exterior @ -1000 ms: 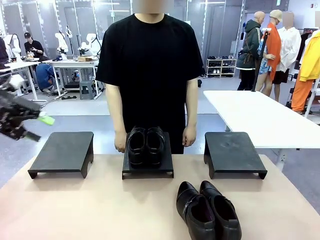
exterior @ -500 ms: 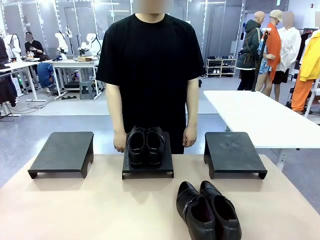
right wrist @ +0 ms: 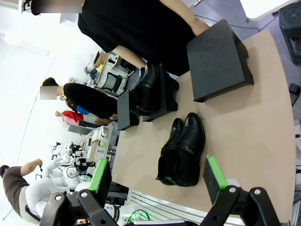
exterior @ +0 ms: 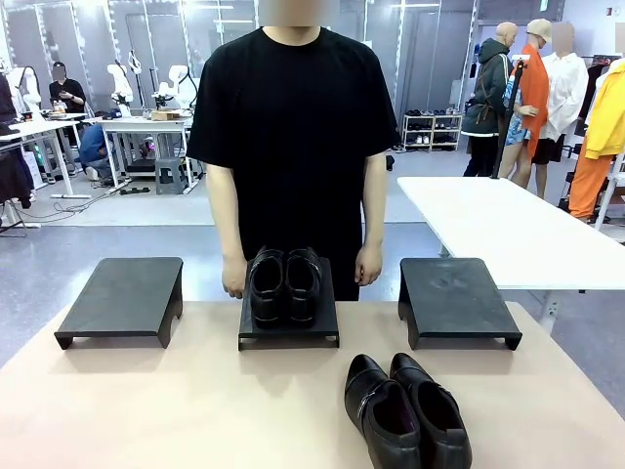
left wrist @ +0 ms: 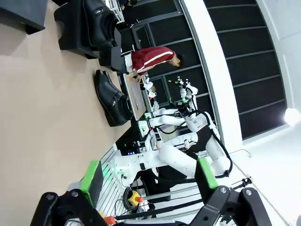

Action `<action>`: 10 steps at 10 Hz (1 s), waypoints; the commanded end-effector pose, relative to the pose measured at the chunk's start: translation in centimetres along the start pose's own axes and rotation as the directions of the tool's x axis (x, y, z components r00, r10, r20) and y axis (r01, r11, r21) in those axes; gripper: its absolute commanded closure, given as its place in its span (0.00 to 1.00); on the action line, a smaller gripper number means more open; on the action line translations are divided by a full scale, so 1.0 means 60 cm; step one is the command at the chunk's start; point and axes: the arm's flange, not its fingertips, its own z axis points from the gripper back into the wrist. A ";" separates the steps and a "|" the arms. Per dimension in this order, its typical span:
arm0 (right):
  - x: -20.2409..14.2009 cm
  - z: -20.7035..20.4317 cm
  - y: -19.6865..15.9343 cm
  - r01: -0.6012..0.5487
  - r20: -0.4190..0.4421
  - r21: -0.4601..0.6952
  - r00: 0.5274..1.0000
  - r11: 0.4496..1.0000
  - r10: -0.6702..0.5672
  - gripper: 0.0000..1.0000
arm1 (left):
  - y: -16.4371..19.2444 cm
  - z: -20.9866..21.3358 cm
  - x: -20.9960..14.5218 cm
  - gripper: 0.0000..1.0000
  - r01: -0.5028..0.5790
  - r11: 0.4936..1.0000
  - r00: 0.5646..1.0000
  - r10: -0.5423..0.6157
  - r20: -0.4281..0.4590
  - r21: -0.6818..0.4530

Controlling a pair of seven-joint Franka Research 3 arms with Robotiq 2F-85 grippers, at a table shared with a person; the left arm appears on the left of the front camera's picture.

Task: Place the shoes on the stand as instructed by the person.
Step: Pick up another pair of Shoes and place it on the Shoes Stand indicated by the person.

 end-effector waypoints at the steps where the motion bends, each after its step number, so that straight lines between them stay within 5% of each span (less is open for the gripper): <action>1: 0.000 0.002 0.001 -0.014 0.009 0.013 1.000 1.000 0.014 0.00 | -0.009 -0.008 0.036 0.00 0.006 1.000 1.000 -0.005 0.008 -0.017; 2: 0.000 0.002 0.001 -0.014 0.009 0.013 1.000 1.000 0.014 0.00 | 0.000 0.000 0.000 0.00 0.000 1.000 1.000 0.000 0.000 0.000; 10: 0.000 0.002 0.001 -0.014 0.009 0.013 1.000 1.000 0.014 0.00 | 0.000 0.000 0.000 0.00 0.000 1.000 1.000 0.000 0.000 0.000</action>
